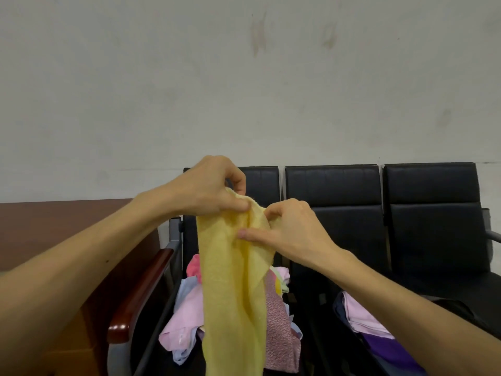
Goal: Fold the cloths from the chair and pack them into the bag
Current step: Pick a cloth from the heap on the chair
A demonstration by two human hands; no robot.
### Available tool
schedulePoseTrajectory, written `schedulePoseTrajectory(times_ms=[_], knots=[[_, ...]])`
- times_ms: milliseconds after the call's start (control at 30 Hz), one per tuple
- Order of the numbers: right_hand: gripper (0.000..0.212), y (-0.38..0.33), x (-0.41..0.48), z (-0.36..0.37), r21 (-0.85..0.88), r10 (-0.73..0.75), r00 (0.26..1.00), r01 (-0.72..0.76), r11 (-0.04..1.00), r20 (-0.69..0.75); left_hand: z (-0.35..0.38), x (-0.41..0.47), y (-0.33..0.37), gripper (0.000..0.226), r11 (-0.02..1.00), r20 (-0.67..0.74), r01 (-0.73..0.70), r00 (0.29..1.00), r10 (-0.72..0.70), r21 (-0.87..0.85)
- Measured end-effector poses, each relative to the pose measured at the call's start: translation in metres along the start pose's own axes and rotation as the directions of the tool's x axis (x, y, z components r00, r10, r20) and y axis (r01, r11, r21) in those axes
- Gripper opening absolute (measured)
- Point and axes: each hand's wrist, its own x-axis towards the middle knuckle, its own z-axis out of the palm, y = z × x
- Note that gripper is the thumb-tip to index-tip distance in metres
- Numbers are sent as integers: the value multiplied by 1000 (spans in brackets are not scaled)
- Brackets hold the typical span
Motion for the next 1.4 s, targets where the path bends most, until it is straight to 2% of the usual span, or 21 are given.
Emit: schedulePoseTrajectory(times_ms=[100,267,367,467,633,733,900,1033,1133,1300,1400], knots=[[32,4,5,-4,-70,-37,998,40,997,44,-4,-2,-3,21,1000,-12,10,1000,-10,-2],[22,5,7,-48,114,-21,978,-3,994,208,-12,-12,-24,43,996,85,67,994,-62,-56],[20,6,10,-65,192,-7,966,-45,980,258,-14,-15,-39,51,989,123,96,989,-82,-114],[16,10,13,-71,197,4,968,-55,979,251,-10,-18,-45,52,976,151,113,985,-85,-189],[24,21,15,-71,-20,16,984,-13,1000,177,-3,-20,-48,46,958,108,141,987,-117,-249],[28,22,14,-73,-21,13,983,-9,1000,183,3,-22,-48,43,948,68,151,988,-138,-281],[26,24,18,-83,128,12,991,-29,991,133,13,-23,-48,40,902,-94,164,971,-218,-400],[23,24,18,-86,126,-10,989,-8,992,146,22,-23,-41,33,872,-184,136,951,-247,-471],[20,24,18,-85,197,20,992,-44,979,122,29,-22,-37,31,860,-217,122,941,-259,-495],[30,31,14,-72,448,131,987,-161,880,96,40,-22,-23,26,828,-244,92,932,-267,-554],[30,37,6,-55,583,226,970,-235,778,89,44,-20,-9,24,797,-263,57,928,-265,-601]])
